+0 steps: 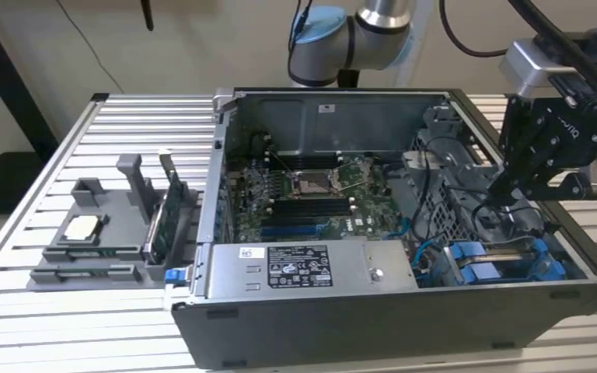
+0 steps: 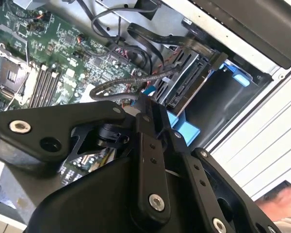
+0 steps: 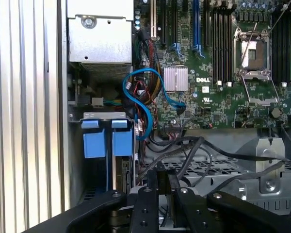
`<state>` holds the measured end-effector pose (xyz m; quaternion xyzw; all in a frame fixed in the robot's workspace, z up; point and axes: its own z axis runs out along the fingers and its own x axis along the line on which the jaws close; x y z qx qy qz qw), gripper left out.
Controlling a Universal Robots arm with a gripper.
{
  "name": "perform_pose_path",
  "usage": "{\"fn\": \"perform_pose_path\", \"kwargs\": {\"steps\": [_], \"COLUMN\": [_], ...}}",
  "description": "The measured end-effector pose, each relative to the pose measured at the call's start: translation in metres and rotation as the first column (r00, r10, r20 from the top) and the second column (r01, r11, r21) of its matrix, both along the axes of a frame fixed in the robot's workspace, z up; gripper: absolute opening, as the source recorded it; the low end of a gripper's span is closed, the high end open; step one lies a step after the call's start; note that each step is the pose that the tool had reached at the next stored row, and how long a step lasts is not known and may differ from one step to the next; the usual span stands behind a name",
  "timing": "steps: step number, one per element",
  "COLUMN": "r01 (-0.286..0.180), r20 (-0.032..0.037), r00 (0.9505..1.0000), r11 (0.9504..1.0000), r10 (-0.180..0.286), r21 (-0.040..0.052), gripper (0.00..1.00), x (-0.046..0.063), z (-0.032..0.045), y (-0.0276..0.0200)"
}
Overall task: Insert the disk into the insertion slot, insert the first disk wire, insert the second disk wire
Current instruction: 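Insert the first disk wire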
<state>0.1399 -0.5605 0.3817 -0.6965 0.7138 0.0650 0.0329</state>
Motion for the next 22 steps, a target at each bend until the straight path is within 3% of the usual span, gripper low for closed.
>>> {"fn": "perform_pose_path", "kwargs": {"steps": [2,3,4,5,8,9,17,22], "r01": [0.0,0.0,0.0,0.0,0.0,0.0,0.0,0.0], "r20": [-0.002,-0.0051,-0.0099,-0.0169,-0.0479,-0.0524,-0.0542,-0.0541], "r00": [1.0,1.0,1.0,0.9999,0.9989,0.9986,0.9985,0.9985], "r11": [1.0,1.0,1.0,1.0,1.0,1.0,1.0,0.9999], "r10": [0.0,0.0,0.0,0.0,0.0,0.0,0.0,0.001], "r21": [0.0,-0.0001,-0.0002,-0.0002,0.0,-0.0001,0.0062,0.0148], "gripper": [0.2,0.27,0.27,0.27,0.27,0.27,0.27,0.24], "x": [0.0,0.0,0.0,0.0001,0.0007,0.0011,0.0018,0.0018], "z": [0.0001,0.0003,0.0005,0.0006,0.0005,0.0006,-0.0005,-0.002], "y": [0.0,0.0,0.0001,0.0,0.0,0.0001,0.0,0.0]}}
